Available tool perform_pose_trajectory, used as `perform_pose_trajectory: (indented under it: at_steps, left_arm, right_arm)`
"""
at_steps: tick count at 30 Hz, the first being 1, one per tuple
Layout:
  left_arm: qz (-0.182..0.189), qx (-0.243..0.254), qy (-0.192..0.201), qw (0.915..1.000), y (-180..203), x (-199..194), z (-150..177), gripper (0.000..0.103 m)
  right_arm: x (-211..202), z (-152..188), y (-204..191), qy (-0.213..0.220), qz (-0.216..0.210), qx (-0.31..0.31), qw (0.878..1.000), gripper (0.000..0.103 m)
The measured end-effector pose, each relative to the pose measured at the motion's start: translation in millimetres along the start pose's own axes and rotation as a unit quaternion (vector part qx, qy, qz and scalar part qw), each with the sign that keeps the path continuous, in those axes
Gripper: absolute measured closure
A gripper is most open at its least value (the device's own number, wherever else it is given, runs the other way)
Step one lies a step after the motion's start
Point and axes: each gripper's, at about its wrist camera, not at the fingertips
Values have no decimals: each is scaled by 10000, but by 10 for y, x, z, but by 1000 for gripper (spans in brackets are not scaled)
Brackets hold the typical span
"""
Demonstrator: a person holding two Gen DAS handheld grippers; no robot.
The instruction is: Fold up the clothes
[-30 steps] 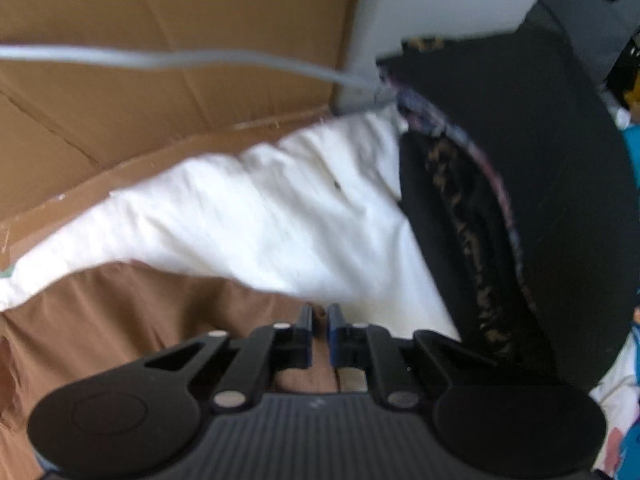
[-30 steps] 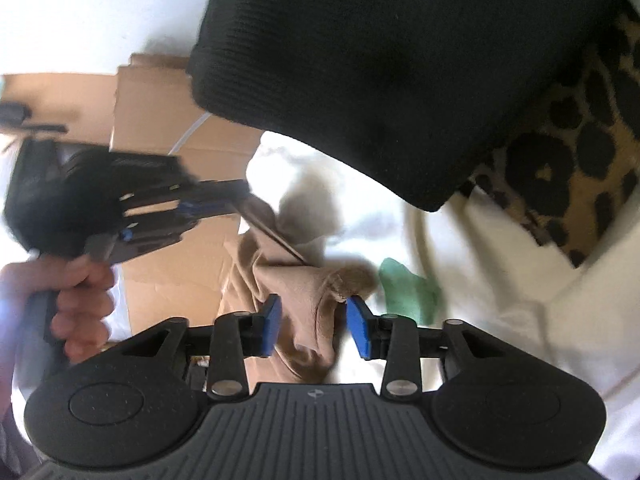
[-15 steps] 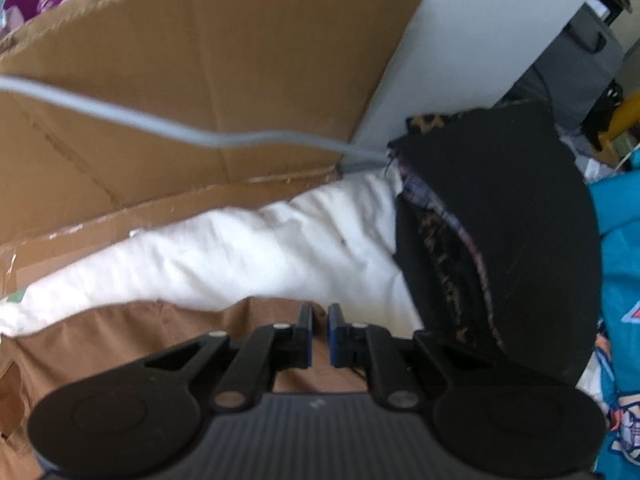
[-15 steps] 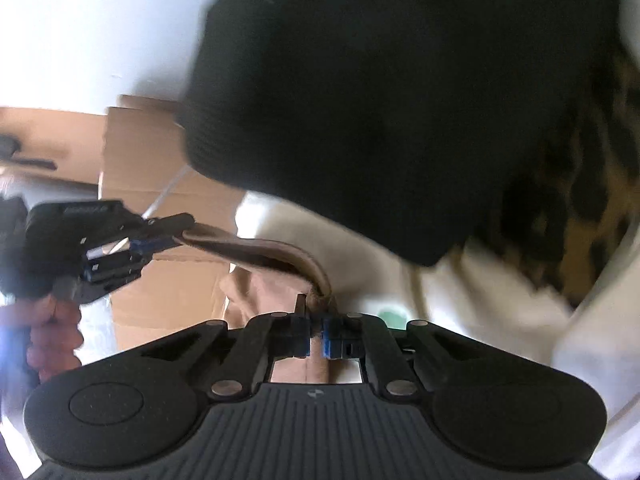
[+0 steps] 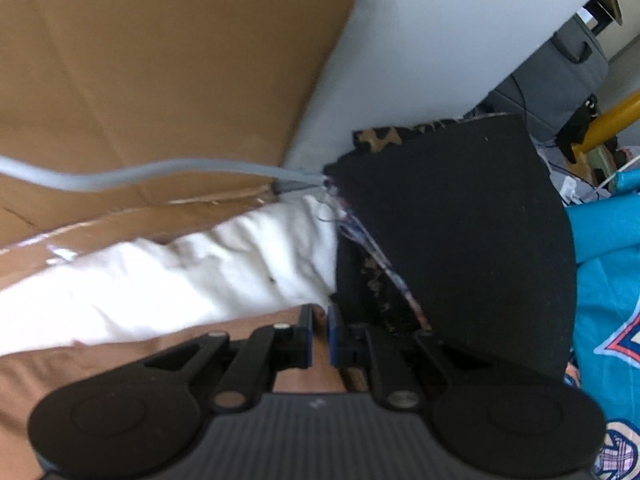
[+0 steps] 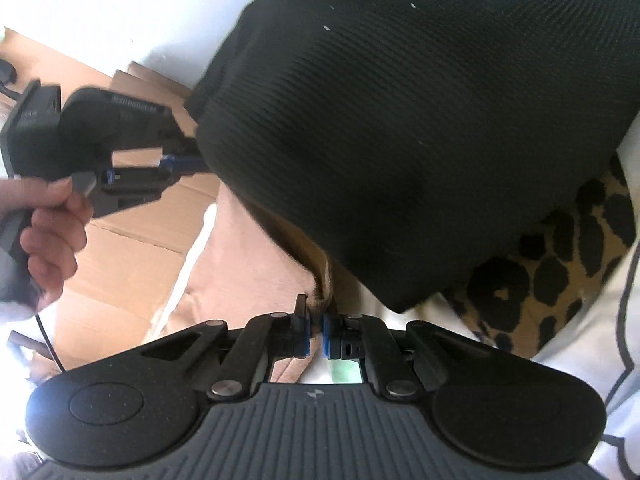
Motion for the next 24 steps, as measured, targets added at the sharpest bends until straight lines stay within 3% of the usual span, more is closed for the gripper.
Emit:
perform_pose_trajectory:
  at_steps: [5, 8, 10, 12, 18, 20, 22, 24]
  left_arm:
    - [78, 97, -23, 9999, 35, 209, 35, 94]
    - [69, -150, 6, 9999, -37, 189, 48, 78]
    - [16, -63, 77, 9999, -59, 87, 65, 60]
    - [-43, 66, 124, 9999, -81, -36, 82, 57]
    - [-407, 375, 200, 9983, -278, -423, 119, 60]
    - [-608, 322, 170, 9975, -401, -473, 146, 62]
    - [-792, 204, 130, 9966, -522, -492, 192, 76]
    - [-969, 121, 37, 9952, -645, -470, 254, 79]
  right_arm:
    - [-40, 42, -31, 52, 154, -178, 9997, 92]
    - [-132, 10, -61, 163, 253, -281, 9992, 91]
    - [-271, -13, 141, 225, 294, -385, 9986, 91]
    - [-363, 18, 146, 289, 291, -580, 9975, 91]
    - [-376, 176, -85, 318, -232, -1047, 9937, 91]
    - [-313, 175, -99, 276, -205, -1176, 9925, 91]
    - [-247, 165, -99, 236, -128, -1306, 9911, 91]
    - [-181, 156, -100, 196, -52, -1436, 9894, 91]
Point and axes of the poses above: each gripper's, at about its wrist camera, not at the fingertips, and x roughly the way its jaws point, y to its right, z to its underside, and after that the axes turned 11 degrees about z, right-handed
